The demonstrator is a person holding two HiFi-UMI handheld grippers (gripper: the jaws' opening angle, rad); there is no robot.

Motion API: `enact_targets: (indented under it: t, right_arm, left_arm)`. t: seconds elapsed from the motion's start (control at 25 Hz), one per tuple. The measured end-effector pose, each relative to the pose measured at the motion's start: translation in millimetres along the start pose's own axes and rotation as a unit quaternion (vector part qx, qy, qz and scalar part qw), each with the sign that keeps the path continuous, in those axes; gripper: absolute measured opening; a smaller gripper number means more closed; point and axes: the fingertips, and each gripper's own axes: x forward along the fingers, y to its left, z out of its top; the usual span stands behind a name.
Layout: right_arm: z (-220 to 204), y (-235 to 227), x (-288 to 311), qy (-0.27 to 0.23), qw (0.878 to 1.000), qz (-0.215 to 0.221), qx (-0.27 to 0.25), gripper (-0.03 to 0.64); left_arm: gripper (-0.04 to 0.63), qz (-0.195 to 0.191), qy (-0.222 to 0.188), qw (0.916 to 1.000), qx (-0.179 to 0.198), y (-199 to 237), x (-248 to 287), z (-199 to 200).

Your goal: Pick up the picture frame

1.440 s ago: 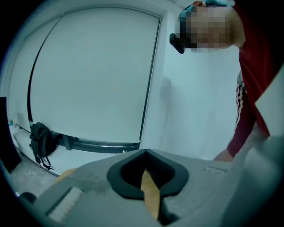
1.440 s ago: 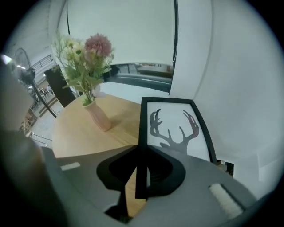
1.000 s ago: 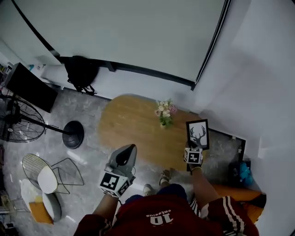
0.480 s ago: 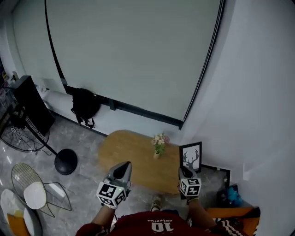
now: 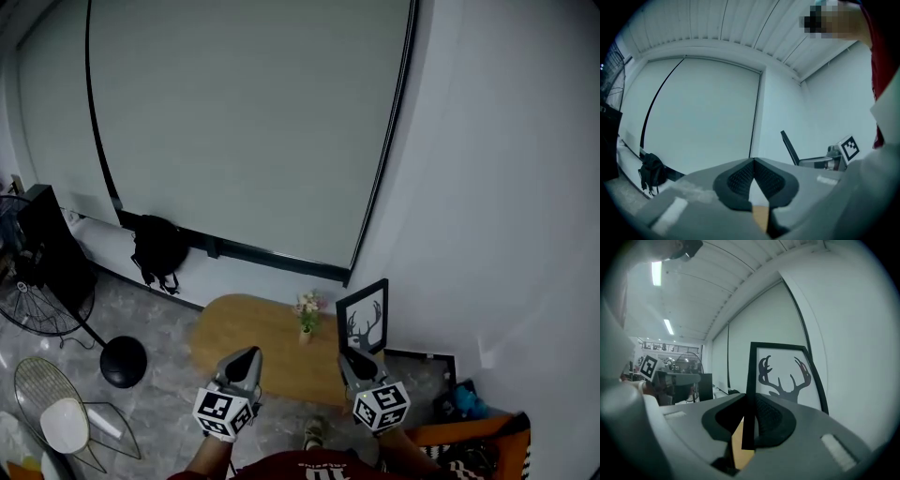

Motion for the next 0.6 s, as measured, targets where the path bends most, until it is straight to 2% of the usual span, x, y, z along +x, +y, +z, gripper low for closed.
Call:
enact_targets:
  t: [0.32, 0.6]
  right_arm:
    - [33.7, 35.0, -29.8, -0.054, 0.999, 0.007, -0.006, 0.064]
    - [38.6, 42.5, -34.5, -0.065, 0.998, -0.02, -0.004, 0.063]
  left_arm:
    - [-0.003, -0.009, -0.014, 0.9999, 0.006, -12.0, -20.0, 9.3]
    - [-0.003, 0.002, -0.023, 0.9996, 0.018, -7.5, -33.3, 24.1]
